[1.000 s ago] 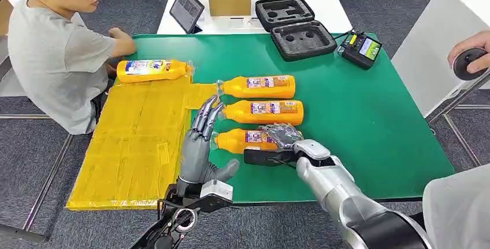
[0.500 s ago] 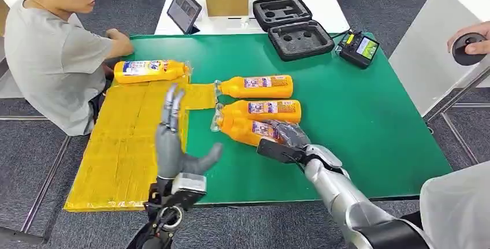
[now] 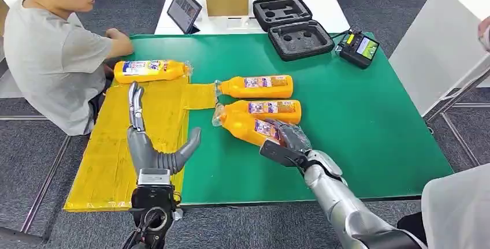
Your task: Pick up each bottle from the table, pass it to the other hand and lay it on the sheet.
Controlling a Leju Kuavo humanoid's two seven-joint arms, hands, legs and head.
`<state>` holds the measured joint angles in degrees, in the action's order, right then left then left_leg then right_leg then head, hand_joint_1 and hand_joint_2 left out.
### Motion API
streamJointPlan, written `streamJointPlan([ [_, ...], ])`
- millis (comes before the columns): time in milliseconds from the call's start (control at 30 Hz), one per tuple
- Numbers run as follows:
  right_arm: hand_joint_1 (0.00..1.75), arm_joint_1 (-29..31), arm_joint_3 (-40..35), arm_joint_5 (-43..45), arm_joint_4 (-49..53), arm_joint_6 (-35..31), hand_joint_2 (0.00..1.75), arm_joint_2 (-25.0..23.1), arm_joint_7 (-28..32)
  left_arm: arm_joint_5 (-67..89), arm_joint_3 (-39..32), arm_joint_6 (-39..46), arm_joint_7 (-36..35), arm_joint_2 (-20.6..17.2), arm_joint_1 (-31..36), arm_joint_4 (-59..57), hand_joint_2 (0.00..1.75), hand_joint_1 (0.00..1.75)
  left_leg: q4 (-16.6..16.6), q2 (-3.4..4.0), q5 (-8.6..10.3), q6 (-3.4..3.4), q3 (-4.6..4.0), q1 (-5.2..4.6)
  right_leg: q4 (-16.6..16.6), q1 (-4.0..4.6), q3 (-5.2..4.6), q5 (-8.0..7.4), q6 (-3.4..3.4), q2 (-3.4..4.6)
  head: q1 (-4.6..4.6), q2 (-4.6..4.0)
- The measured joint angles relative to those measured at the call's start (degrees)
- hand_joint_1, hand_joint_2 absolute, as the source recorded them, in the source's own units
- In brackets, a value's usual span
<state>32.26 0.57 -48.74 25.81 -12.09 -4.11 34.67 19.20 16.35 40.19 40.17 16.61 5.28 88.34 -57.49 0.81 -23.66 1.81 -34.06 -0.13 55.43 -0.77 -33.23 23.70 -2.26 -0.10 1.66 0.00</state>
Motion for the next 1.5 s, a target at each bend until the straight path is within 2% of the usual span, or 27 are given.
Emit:
streamJointPlan([
  [200, 1.75, -1.8, 0.2, 3.3, 1.8, -0.4, 1.75, -0.2, 3.1, -16.3, 3.8, -2.3, -0.1, -0.3, 1.5, -8.6, 1.75, 0.00, 0.0, -0.01, 0.00, 0.00, -0.04, 0.00, 0.0, 0.00, -0.03, 0.00, 0.00, 0.00, 0.00, 0.00],
  [333, 1.75, -4.6, -0.4, 6.3, 6.4, 0.1, 1.75, -0.7, 4.3, -27.2, 7.3, -11.6, -0.1, -0.2, 4.1, -19.6, 1.75, 0.00, 0.0, -0.03, 0.00, 0.00, -0.14, -0.01, 0.0, -0.01, -0.07, 0.00, 0.00, -0.01, 0.02, 0.00],
  [567, 1.75, -9.0, -3.0, 9.0, 14.3, 0.4, 1.75, -0.7, 3.5, -32.8, 9.9, -14.7, 0.3, 0.5, 7.8, -31.9, 1.75, 0.00, 0.0, -0.06, 0.02, 0.00, -0.44, -0.02, 0.0, -0.01, -0.33, 0.00, -0.02, -0.06, 0.02, 0.00],
  [800, 1.75, -11.4, -4.9, 10.9, 18.2, 0.1, 1.75, -0.4, 3.0, -35.2, 10.3, -15.4, 0.5, 0.6, 10.3, -35.4, 1.75, 0.00, 0.0, -0.12, 0.01, 0.00, -0.55, -0.03, 0.0, -0.02, -0.42, 0.00, -0.03, -0.06, 0.04, 0.00],
  [1133, 1.75, -11.7, -7.7, 12.4, 18.7, -1.4, 1.75, -0.4, 2.2, -43.1, 10.3, -17.9, 0.0, 0.8, 12.8, -38.0, 1.75, 0.00, 0.0, -0.13, 0.02, 0.01, -0.59, -0.03, 0.0, -0.02, -0.44, 0.00, -0.02, -0.06, 0.02, 0.00],
  [1500, 1.75, -11.7, -9.0, 14.8, 18.7, -2.2, 1.75, 0.2, 2.0, -51.6, 10.7, -21.5, -4.9, 0.8, 14.0, -38.0, 1.75, 0.00, 0.0, -0.31, 0.04, 0.05, -0.59, -0.05, 0.0, -0.04, -0.34, 0.02, -0.04, -0.27, 0.02, 0.00],
])
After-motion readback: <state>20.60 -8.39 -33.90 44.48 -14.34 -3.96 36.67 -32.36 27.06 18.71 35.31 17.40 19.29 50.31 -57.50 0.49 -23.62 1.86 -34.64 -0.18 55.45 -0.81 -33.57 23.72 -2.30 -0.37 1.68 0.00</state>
